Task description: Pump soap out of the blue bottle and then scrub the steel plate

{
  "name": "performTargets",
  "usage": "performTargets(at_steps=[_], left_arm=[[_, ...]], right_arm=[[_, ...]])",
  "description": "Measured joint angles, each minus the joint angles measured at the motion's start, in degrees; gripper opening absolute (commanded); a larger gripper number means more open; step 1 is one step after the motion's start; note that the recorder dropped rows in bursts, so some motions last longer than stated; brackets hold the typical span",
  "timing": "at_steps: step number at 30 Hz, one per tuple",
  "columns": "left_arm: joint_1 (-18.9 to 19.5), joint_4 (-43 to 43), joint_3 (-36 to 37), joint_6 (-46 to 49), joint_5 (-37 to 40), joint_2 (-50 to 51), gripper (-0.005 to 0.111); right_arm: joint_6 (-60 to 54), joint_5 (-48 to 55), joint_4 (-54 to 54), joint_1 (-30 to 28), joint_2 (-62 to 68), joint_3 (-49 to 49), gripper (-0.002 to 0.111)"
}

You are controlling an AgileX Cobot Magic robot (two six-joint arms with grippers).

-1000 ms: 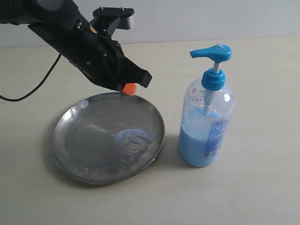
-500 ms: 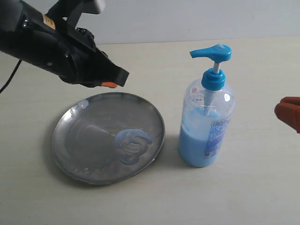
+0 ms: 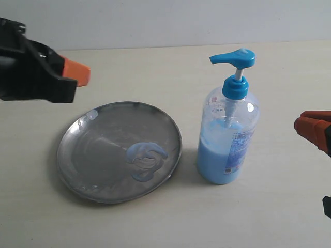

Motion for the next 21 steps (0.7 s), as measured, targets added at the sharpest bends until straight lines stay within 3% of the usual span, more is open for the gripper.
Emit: performTargets(at_steps=[11,21], left_arm=[[0.0,0.2,12.1,0.0,-7.5,-21.1,0.0],[0.0,1.4,16.0,0.2,-8.0,-31.1,0.0]], right_arm=[[0.0,0.4,-0.3,0.0,0.0,0.0,0.009],[0.0,0.8,-0.3,0.0,0.0,0.0,0.009]])
